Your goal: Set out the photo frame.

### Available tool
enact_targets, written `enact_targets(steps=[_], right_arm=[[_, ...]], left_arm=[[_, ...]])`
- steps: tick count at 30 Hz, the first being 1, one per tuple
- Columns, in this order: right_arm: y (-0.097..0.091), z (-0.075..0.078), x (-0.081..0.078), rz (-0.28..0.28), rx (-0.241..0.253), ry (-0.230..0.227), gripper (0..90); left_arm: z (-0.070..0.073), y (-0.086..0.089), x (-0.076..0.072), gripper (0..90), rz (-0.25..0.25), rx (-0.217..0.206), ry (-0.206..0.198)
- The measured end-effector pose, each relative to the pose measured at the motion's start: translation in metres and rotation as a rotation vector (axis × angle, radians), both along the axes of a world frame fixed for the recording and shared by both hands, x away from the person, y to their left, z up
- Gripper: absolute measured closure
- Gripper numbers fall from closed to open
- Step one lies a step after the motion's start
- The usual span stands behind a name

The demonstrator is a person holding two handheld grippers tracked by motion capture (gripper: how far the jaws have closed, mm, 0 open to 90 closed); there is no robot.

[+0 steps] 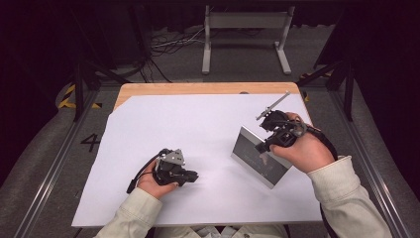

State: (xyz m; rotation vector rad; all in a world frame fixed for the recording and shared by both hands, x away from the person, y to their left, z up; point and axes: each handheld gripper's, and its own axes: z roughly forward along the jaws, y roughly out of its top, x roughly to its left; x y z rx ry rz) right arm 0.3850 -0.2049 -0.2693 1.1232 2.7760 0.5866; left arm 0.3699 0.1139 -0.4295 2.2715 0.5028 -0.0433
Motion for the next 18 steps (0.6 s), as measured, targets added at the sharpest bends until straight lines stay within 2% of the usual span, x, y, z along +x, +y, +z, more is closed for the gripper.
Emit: enact_targets(steps=[1,9,10,18], right_arm=[[0.002,0.001,0.002,0.029,-0.005,-0.004,83.8],[0.011,0.004,0.009,0.136,-0.023,-0.026,83.8],[0.013,0.005,0.011,0.175,-0.028,-0.032,83.8],[0.02,0.007,0.018,0.257,-0.044,-0.028,83.8]], left_arm=[[0.0,0.001,0.0,82.1,-0.001,0.001,0.001],[-0.002,0.0,0.001,81.9,-0.004,0.01,0.005],[-0.002,0.0,0.001,81.7,-0.005,0.01,0.006],[-0.002,0.0,0.001,81.6,-0.004,0.005,0.012]])
